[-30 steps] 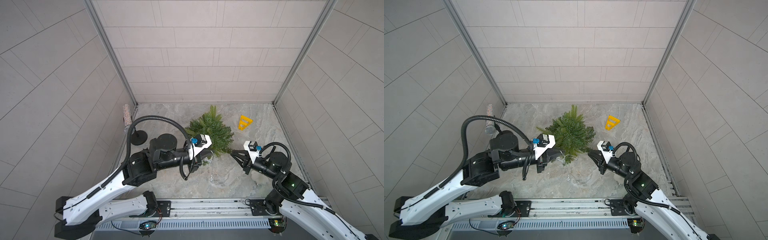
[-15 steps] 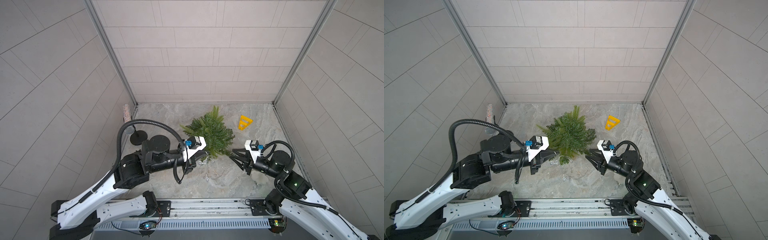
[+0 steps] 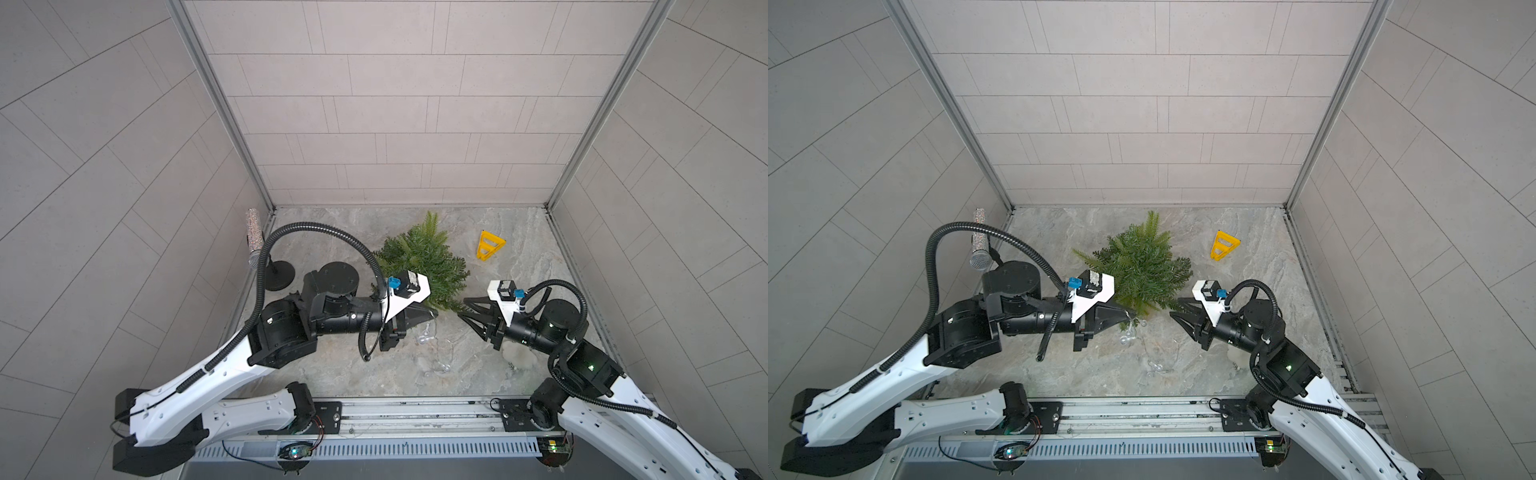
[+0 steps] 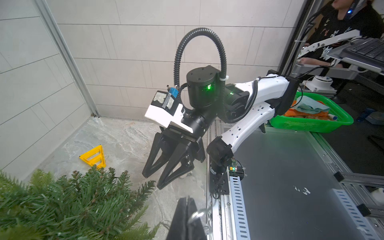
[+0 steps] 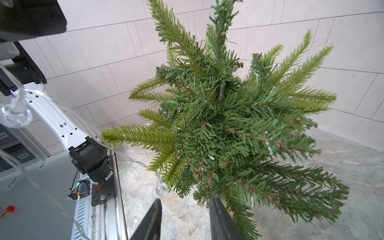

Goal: Remove string lights from the small christmas tree
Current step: Remove the light string from the Christmas tree.

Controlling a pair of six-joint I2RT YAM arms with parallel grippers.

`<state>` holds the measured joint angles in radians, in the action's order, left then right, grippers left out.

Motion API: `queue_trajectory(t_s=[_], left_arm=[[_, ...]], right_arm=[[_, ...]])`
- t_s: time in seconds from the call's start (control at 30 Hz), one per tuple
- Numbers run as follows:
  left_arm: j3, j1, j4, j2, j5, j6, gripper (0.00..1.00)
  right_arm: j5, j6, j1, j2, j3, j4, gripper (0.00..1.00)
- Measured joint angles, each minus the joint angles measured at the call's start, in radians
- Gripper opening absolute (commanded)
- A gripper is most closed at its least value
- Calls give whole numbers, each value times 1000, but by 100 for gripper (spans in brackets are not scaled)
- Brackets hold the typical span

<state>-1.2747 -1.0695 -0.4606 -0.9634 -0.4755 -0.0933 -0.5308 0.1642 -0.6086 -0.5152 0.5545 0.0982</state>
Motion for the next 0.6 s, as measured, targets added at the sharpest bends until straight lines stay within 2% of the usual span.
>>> queue_trajectory(t_s=[0.23, 0.6], left_arm=[[12, 0, 0, 4, -62, 10, 0], [60, -1, 0, -67, -62, 6, 0]], right_arm=[[2, -5, 0, 0, 0, 0, 41], [16, -6, 0, 0, 0, 3, 41]])
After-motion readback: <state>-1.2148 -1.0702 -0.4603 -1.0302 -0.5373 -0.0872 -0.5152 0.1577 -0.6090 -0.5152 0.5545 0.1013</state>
